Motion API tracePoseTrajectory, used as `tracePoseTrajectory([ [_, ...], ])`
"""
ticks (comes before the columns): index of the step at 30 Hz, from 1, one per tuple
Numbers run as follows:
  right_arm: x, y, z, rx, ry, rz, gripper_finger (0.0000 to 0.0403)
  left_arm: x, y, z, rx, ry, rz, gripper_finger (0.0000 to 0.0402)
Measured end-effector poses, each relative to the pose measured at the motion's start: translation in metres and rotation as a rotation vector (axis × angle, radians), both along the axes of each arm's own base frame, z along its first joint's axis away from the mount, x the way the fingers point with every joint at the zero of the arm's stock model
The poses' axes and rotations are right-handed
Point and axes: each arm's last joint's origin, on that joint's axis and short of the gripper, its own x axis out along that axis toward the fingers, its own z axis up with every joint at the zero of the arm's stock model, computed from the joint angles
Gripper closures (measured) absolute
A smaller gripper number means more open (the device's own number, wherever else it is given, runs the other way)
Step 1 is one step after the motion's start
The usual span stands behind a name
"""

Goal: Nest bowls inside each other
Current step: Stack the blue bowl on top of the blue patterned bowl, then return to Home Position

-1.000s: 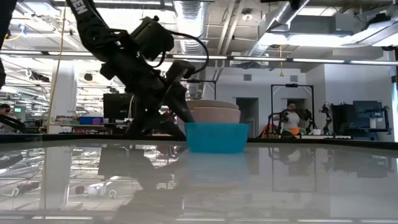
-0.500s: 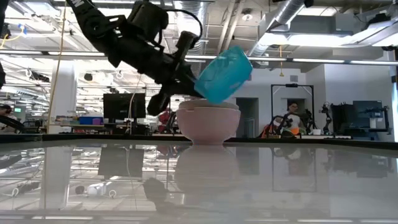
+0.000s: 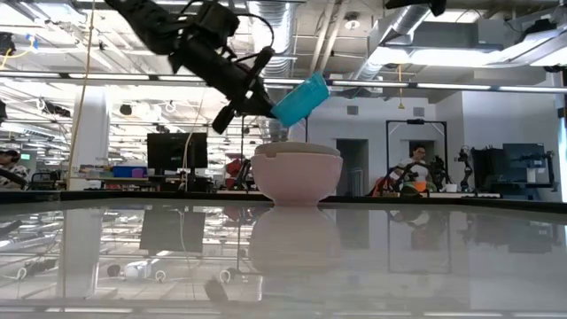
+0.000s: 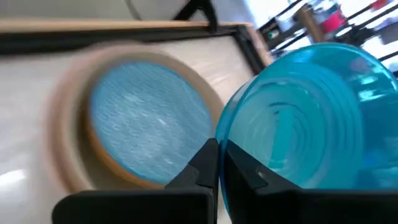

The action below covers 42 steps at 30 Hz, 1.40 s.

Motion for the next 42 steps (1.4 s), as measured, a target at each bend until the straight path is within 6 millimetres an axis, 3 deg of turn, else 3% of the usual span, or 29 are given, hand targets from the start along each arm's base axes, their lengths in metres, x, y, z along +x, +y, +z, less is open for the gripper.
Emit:
tracePoseTrajectory([
  [7, 0.000, 0.000, 0.000, 0.014, -0.004, -0.003, 0.0212, 0.007, 0.041, 0.032, 0.036, 0.230, -0.054, 0.0401],
  [11, 0.000, 0.000, 0.000, 0.014, -0.004, -0.003, 0.0212, 0.015, 0.053, 0.028, 0.029, 0.356, -0.090, 0.0402],
  [18, 0.000, 0.000, 0.000, 0.023, -0.006, -0.003, 0.0212, 0.027, 0.068, 0.018, 0.026, 0.395, -0.068, 0.0401],
  [26, -0.001, 0.001, 0.000, 0.033, -0.009, -0.002, 0.0212, 0.032, 0.075, -0.007, 0.011, 0.485, -0.064, 0.0401],
  [35, -0.001, 0.001, 0.000, 0.033, -0.008, -0.001, 0.0212, 0.034, 0.069, -0.009, 0.065, 0.539, -0.100, 0.0400],
  [38, -0.001, 0.001, 0.000, 0.033, -0.008, -0.001, 0.0212, 0.035, 0.068, -0.008, 0.070, 0.537, -0.113, 0.0382],
  [42, -0.001, 0.001, 0.000, 0.033, -0.008, 0.000, 0.0212, 0.037, 0.066, -0.007, 0.076, 0.534, -0.122, 0.0321],
])
